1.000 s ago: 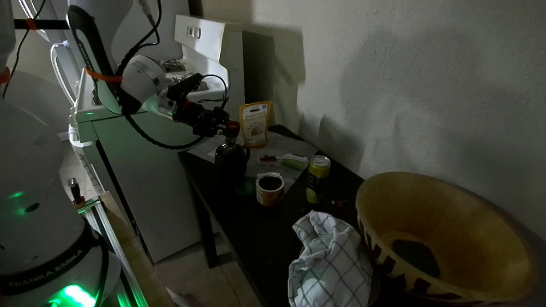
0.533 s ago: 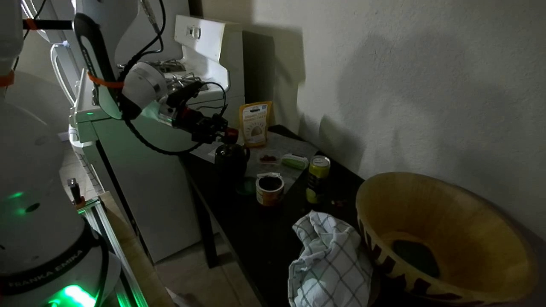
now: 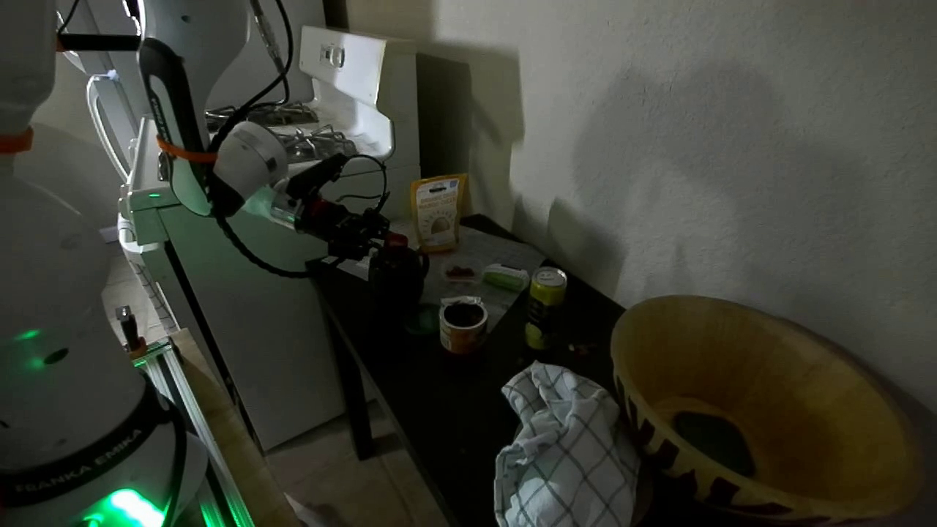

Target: Pick up the clear bottle of pepper from the wooden bowl and place it in the black mug

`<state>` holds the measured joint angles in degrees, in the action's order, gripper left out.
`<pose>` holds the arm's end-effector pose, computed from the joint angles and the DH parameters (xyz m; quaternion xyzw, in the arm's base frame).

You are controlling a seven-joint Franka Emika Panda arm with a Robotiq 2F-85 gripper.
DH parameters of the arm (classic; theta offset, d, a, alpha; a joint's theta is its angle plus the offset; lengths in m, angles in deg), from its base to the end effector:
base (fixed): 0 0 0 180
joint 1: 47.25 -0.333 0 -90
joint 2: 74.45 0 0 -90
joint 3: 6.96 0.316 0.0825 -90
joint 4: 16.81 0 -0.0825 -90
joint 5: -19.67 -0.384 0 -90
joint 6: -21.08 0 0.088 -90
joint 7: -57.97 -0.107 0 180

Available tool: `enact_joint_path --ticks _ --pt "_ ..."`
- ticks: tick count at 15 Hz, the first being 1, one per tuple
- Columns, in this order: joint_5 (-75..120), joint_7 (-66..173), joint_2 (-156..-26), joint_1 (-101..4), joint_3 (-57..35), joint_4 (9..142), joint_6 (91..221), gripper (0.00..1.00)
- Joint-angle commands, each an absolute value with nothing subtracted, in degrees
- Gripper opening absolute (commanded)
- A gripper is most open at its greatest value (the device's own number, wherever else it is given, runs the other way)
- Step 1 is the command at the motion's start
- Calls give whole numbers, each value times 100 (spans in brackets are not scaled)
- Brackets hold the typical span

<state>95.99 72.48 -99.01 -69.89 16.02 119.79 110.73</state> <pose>0.3549 0.2332 0.1563 0.4101 0.6700 -0.2914 0.5459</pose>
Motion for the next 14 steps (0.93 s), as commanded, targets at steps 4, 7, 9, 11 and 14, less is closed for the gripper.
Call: enact_joint_path --ticks 4,7,9,11,14 --pt "9736 7172 -10009 -6999 1608 11887 11057 93" --pt "9720 7163 -9916 -6996 1630 11898 11073 100" --pt "9642 7199 -9662 -6990 1693 11965 11083 100" --pt "9572 7183 -9213 -6972 1790 12123 11141 100" --pt "9404 6888 -8410 -6882 1857 12413 11289 100"
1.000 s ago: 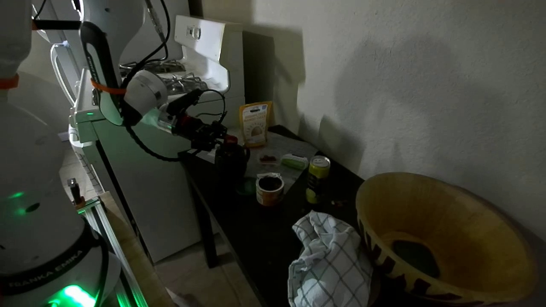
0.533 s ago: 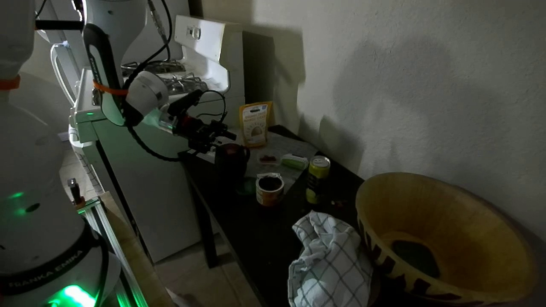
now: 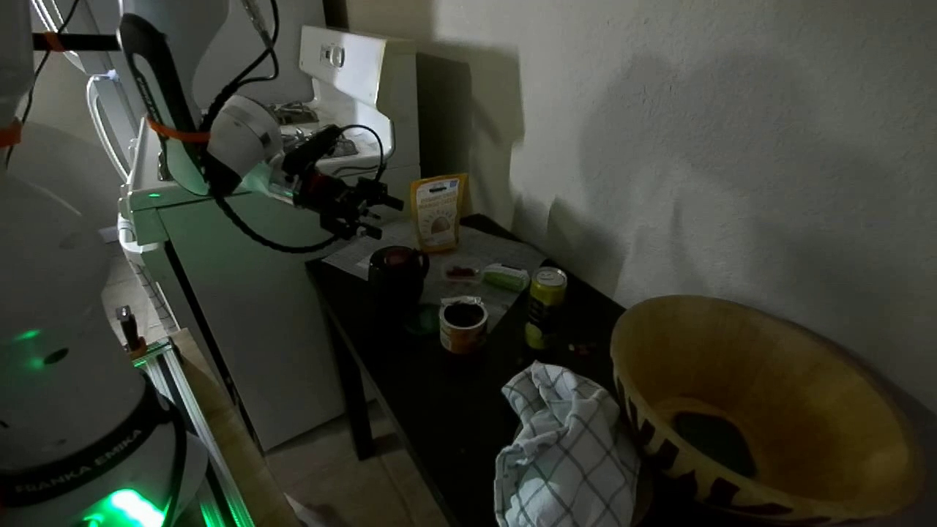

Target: Pick up the clear bottle of pepper from the wooden bowl and place it in the black mug

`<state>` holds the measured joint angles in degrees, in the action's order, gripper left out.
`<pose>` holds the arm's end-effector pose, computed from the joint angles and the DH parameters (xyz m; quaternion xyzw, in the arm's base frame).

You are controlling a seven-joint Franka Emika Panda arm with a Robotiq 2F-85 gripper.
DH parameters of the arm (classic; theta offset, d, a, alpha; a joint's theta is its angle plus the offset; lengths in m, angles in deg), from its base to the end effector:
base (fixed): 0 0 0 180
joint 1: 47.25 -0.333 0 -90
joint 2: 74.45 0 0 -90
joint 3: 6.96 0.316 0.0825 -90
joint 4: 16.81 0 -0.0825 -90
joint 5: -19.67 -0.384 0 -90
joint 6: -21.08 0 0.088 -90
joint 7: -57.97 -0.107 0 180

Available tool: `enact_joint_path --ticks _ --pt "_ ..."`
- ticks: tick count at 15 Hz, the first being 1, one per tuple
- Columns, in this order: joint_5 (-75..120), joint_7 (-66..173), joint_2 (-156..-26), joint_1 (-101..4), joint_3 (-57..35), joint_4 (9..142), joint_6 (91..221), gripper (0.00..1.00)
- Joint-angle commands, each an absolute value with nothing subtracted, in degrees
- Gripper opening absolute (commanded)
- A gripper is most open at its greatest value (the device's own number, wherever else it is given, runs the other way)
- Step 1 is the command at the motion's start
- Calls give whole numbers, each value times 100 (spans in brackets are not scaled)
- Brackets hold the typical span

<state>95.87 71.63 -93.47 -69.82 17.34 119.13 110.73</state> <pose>0.3668 0.2504 0.2009 0.4370 0.6515 -0.2452 0.5697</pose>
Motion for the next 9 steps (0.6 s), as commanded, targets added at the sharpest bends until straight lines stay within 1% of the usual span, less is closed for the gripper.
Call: enact_joint_path --ticks 1,3,5,7,8,9 --pt "9319 6771 -8006 -6844 1849 12594 11322 100" --pt "9170 6635 -7528 -6773 1720 12793 11293 100" --pt "8763 6794 -6990 -6649 1502 13032 10880 100" --pt "8542 6812 -6540 -6477 1203 13260 10766 100" --pt "8777 6772 -7144 -6654 1328 12853 10738 100" --pt "8728 6778 -6939 -6573 1200 12973 10727 100"
